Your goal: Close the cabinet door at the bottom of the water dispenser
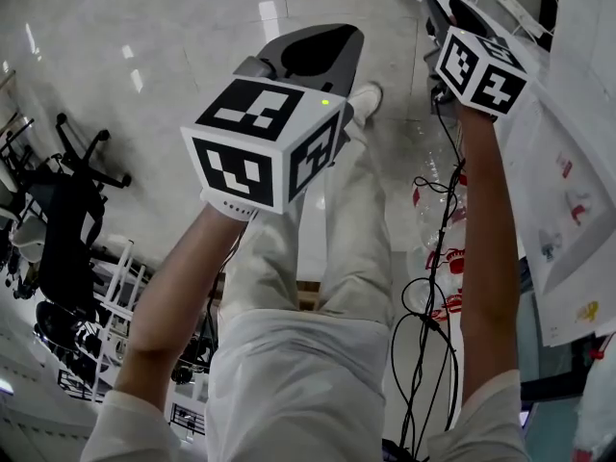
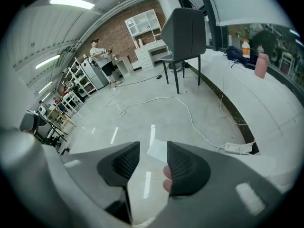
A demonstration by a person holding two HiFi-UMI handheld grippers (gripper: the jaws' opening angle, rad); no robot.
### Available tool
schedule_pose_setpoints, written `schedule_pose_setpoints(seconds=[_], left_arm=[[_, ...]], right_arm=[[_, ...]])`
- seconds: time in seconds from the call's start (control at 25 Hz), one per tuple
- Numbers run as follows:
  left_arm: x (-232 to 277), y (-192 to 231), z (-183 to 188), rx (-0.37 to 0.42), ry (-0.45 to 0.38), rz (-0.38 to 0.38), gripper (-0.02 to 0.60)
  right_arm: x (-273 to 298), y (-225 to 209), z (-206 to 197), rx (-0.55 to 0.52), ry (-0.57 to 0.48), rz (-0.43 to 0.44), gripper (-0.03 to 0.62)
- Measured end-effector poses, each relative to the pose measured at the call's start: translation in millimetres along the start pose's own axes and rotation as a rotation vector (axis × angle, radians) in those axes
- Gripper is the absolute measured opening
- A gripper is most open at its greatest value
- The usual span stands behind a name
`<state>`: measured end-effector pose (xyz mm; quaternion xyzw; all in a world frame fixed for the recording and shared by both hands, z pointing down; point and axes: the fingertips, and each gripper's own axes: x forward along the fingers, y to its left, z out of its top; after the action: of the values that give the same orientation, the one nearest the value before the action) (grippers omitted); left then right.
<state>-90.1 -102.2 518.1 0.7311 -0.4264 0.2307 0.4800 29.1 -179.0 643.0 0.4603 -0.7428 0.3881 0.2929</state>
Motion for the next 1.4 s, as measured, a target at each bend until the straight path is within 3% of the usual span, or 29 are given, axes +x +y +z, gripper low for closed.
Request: schedule_pose_setpoints(seconds=[0.32,0.92,1.4], left_arm=[[2,4,-3,-0.004,0.005,-0.012,0.006],[-5,14,-4,-0.002,0.002,-0.012,0.006],[-15,9,-7,0.021,0.003,-0.027,0.007]], right_arm=[[25,3,-12,0.033,0.053,0.013,0.219],[30,8,-23,0.050,0.076,-0.013,0.219],[9,20,-68,0.093,0.127,-0.036,0.219]])
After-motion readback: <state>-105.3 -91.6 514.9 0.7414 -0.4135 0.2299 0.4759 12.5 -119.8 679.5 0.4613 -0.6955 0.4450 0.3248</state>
